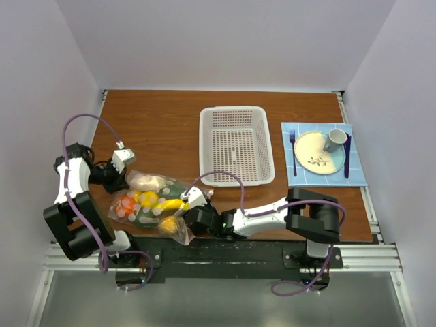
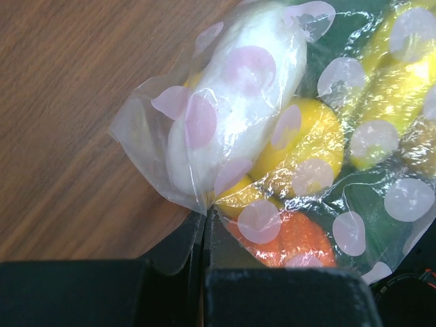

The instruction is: Open the zip-top bag and remove the fake food

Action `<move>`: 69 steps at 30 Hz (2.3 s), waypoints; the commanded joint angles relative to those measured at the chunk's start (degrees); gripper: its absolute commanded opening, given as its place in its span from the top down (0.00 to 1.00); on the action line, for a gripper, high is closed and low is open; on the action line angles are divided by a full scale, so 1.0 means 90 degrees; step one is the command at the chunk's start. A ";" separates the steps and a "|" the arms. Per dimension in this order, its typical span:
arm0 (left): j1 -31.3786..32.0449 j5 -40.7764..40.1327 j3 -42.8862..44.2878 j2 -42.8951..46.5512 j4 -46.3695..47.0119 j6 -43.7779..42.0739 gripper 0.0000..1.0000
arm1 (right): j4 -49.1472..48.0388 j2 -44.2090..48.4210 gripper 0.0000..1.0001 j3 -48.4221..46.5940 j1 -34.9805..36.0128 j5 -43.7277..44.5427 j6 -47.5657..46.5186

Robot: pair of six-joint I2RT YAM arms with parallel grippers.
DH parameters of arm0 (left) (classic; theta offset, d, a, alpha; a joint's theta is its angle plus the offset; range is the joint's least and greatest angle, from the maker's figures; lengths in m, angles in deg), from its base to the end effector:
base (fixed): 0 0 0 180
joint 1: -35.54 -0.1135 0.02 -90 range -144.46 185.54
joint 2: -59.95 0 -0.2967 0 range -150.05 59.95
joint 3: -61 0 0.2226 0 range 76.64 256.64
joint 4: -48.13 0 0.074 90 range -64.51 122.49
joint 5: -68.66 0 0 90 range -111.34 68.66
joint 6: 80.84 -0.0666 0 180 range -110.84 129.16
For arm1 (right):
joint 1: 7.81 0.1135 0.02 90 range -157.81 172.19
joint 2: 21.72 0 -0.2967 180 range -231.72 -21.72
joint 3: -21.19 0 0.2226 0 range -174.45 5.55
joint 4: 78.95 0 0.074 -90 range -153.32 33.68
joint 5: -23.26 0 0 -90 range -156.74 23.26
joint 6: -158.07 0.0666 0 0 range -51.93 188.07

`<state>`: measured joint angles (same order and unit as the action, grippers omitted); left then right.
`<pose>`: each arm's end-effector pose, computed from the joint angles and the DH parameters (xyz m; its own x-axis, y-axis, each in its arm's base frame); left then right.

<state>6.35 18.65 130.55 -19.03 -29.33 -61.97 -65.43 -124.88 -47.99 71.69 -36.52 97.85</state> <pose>0.1864 0.0551 0.2434 -0.6067 0.4915 -0.6248 0.7139 0.6826 -0.1562 0.0987 0.3489 0.1810 -0.5078 -0.3849 -0.7707 -0.6169 0.7869 0.0135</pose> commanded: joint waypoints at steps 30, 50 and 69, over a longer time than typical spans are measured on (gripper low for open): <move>-0.0321 -0.0595 0.0504 -0.0375 0.1127 0.0814 1.00 | 0.3309 0.3363 0.99 0.0841 0.0121 0.1749 0.1153; -0.0331 -0.0820 -0.0033 -0.0033 0.1010 0.0541 1.00 | 0.2392 0.3454 1.00 -0.1062 -0.2016 0.2083 -0.1278; -0.0331 -0.0683 -0.0053 0.0211 0.0736 0.0462 1.00 | 0.3223 0.1978 0.01 -0.1883 -0.3053 0.1311 -0.1345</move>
<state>3.80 11.41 129.87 -18.61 -22.05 -56.59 -35.37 -112.18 -60.55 44.24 -24.30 88.43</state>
